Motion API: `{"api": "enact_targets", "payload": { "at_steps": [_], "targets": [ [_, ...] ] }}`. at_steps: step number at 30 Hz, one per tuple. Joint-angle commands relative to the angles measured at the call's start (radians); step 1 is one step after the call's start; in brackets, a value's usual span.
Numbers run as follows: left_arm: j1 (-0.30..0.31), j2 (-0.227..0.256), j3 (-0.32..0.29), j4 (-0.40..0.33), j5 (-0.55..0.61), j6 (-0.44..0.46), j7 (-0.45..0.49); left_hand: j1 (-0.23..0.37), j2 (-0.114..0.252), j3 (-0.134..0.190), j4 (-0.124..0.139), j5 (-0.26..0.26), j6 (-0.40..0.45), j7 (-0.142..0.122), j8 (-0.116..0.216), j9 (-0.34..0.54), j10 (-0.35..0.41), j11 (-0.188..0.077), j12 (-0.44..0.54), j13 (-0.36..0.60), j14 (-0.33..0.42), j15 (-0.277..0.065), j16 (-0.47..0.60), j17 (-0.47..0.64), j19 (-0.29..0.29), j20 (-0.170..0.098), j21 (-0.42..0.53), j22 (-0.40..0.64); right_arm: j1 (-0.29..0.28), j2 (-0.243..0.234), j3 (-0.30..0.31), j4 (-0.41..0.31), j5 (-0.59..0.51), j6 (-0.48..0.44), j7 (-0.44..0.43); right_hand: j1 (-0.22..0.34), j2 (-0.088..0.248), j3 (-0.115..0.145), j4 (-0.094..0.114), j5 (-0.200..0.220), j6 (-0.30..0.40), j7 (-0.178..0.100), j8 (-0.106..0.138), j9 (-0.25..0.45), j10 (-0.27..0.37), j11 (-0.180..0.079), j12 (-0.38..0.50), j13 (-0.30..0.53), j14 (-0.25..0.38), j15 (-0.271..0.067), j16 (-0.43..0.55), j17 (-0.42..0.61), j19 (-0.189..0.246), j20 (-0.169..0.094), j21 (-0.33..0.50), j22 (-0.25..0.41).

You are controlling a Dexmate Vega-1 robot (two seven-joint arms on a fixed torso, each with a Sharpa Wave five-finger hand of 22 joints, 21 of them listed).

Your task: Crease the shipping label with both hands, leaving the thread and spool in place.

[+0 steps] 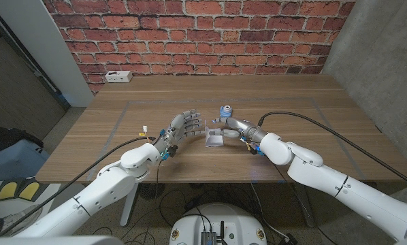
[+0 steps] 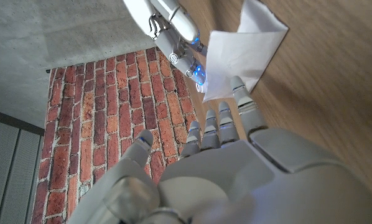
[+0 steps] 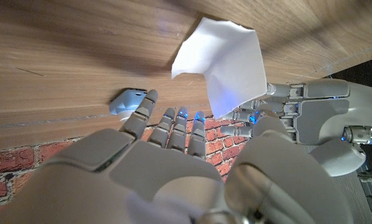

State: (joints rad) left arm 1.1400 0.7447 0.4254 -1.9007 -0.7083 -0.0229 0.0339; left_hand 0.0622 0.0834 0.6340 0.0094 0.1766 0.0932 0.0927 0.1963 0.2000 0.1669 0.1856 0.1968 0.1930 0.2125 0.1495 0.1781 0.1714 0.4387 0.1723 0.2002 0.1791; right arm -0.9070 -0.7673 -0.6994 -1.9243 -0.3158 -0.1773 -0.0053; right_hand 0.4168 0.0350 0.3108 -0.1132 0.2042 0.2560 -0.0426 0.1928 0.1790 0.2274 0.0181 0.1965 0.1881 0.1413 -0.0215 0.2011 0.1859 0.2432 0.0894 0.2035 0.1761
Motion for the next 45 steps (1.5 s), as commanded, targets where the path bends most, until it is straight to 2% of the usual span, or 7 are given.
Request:
{"api": "enact_targets", "payload": {
  "at_steps": [1, 9, 14, 18, 24, 35, 45],
  "targets": [
    [-0.016, -0.038, 0.012, 0.051, 0.022, -0.074, -0.033, 0.004, 0.009, 0.006, -0.001, -0.005, 0.0, -0.002, 0.002, 0.003, -0.011, 0.001, 0.006, 0.005, -0.009, 0.003, 0.001, 0.0, -0.006, -0.006, -0.003, 0.002, -0.057, -0.009, 0.075, 0.043, 0.117, 0.194, -0.105, -0.007, 0.006, -0.005, -0.005, 0.004, 0.013, 0.0, 0.007, 0.005, 0.004, 0.011, 0.005, 0.006, 0.014, 0.006, 0.007, 0.001, 0.015, 0.003, 0.005, 0.004],
    [-0.014, -0.026, 0.01, 0.017, 0.045, -0.015, 0.033, 0.001, 0.006, 0.004, 0.0, -0.006, -0.043, -0.025, -0.009, 0.004, -0.036, 0.015, 0.002, 0.008, -0.026, 0.043, -0.001, 0.002, -0.041, 0.025, -0.009, 0.004, -0.072, 0.011, 0.096, 0.066, 0.159, 0.273, -0.124, 0.017, 0.031, 0.014, -0.017, 0.013, 0.059, -0.023, 0.018, 0.005, -0.006, 0.003, 0.001, 0.005, 0.016, 0.012, 0.002, -0.001, 0.018, 0.007, 0.004, 0.004],
    [-0.036, -0.045, 0.017, 0.068, 0.018, -0.031, -0.02, -0.004, 0.004, 0.0, 0.004, -0.005, -0.074, -0.036, -0.013, 0.004, -0.046, 0.022, 0.004, 0.012, -0.039, 0.051, -0.002, 0.003, -0.069, 0.034, -0.013, 0.005, -0.075, 0.017, 0.101, 0.064, 0.149, 0.284, -0.136, 0.049, 0.039, 0.029, -0.036, 0.014, 0.072, -0.015, 0.018, 0.005, 0.003, -0.001, 0.003, 0.005, 0.02, 0.011, 0.001, -0.003, 0.024, 0.007, 0.005, 0.004],
    [-0.062, -0.068, 0.03, 0.119, 0.005, -0.048, -0.064, -0.007, 0.005, -0.001, 0.007, -0.005, -0.082, -0.037, -0.011, 0.004, -0.035, 0.03, 0.011, 0.014, -0.039, 0.045, 0.001, 0.004, -0.083, 0.022, -0.012, 0.006, -0.075, 0.018, 0.1, 0.047, 0.125, 0.264, -0.137, 0.071, 0.04, 0.037, -0.048, 0.014, 0.085, -0.006, 0.021, 0.005, 0.012, 0.0, 0.006, 0.005, 0.025, 0.01, 0.001, -0.004, 0.028, 0.007, 0.006, 0.004],
    [-0.1, -0.081, 0.05, 0.155, -0.003, -0.028, -0.102, -0.009, 0.003, -0.003, 0.009, -0.004, -0.084, -0.036, -0.006, 0.005, -0.024, 0.016, 0.016, 0.015, -0.025, 0.024, 0.006, 0.003, -0.062, -0.002, 0.0, 0.006, -0.073, 0.01, 0.096, 0.0, 0.096, 0.17, -0.109, 0.174, 0.052, 0.075, -0.068, 0.008, 0.153, -0.055, 0.029, 0.006, -0.004, -0.029, -0.002, 0.005, 0.005, 0.013, -0.009, -0.004, 0.024, 0.007, 0.002, 0.004],
    [-0.11, -0.084, 0.056, 0.151, 0.006, -0.02, -0.095, -0.012, -0.002, -0.008, 0.01, -0.004, -0.092, -0.043, -0.004, 0.005, -0.033, 0.015, 0.012, 0.014, -0.028, 0.018, 0.003, 0.002, -0.062, -0.007, 0.001, 0.005, -0.014, 0.003, 0.047, -0.045, 0.052, 0.009, -0.003, 0.284, 0.071, 0.102, -0.063, -0.001, 0.222, -0.137, 0.022, 0.007, -0.09, -0.075, -0.017, 0.004, -0.087, 0.023, -0.021, -0.003, -0.034, 0.005, -0.012, 0.005],
    [-0.099, -0.083, 0.051, 0.138, 0.009, -0.02, -0.076, -0.013, -0.004, -0.01, 0.011, -0.003, -0.085, -0.047, 0.001, 0.005, -0.042, 0.015, 0.009, 0.013, -0.037, 0.021, 0.001, 0.002, -0.071, -0.001, -0.001, 0.004, 0.093, -0.001, -0.016, -0.048, 0.051, -0.088, 0.157, 0.299, 0.076, 0.072, -0.035, -0.014, 0.105, -0.177, -0.02, 0.008, -0.248, -0.086, -0.02, 0.003, -0.245, 0.072, -0.021, 0.002, -0.18, 0.028, -0.021, 0.005]
  ]
}}
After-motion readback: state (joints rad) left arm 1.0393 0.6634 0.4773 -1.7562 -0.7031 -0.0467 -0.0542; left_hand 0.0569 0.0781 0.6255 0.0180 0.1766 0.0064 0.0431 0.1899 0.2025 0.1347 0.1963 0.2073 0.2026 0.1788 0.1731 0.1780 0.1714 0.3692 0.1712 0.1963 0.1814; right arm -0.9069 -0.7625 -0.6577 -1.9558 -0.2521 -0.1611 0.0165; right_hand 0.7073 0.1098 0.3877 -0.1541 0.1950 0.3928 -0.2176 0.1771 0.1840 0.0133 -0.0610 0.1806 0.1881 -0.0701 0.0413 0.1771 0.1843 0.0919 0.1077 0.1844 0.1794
